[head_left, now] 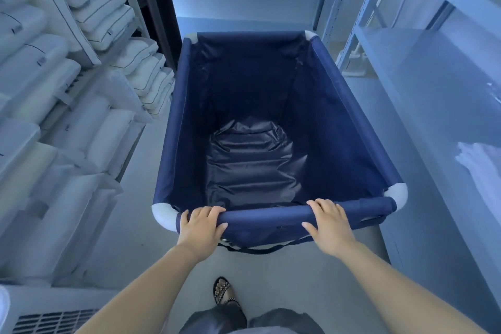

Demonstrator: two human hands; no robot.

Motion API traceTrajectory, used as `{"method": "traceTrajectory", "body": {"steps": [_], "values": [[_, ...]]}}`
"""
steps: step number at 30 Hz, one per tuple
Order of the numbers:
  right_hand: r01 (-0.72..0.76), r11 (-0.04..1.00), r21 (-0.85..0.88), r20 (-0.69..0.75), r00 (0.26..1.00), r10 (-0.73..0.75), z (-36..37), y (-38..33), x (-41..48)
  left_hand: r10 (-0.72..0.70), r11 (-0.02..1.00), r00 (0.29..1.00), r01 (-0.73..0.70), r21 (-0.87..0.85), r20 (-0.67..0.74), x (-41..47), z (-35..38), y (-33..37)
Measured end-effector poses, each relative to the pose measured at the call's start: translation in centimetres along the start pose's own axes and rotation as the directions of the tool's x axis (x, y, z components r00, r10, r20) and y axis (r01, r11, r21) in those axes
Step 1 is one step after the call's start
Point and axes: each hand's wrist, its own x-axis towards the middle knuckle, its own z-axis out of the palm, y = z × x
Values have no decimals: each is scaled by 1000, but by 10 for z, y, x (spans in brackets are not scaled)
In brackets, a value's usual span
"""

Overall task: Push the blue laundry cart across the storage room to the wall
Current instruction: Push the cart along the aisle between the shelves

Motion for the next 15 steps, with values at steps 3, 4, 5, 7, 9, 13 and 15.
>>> {"method": "traceTrajectory", "body": {"steps": [3, 4, 5, 7, 9, 13, 15], "values": [[39, 997, 60, 105, 993, -45, -4, 10, -26, -30, 995, 999, 31, 90, -17, -23, 9, 21], [40, 997, 68, 121, 992, -48, -5, 14, -35, -26, 993, 999, 30, 113, -34, -31, 14, 27], [35, 997, 67, 134, 990, -44, -5, 17, -46, -19, 991, 999, 25, 133, -46, -41, 19, 33], [32, 998, 53, 159, 986, -40, 0, 18, -69, -15, 988, 998, 23, 156, -55, -61, 32, 44], [34, 999, 36, 172, 984, -40, 11, 15, -91, -47, 987, 998, 54, 149, -50, -82, 43, 49], [50, 998, 38, 191, 980, -57, 26, 6, -127, -63, 976, 998, 62, 209, -2, -116, 50, 45], [56, 997, 56, 211, 975, -66, 32, 5, -142, -60, 972, 998, 53, 229, 25, -133, 52, 41]]}}
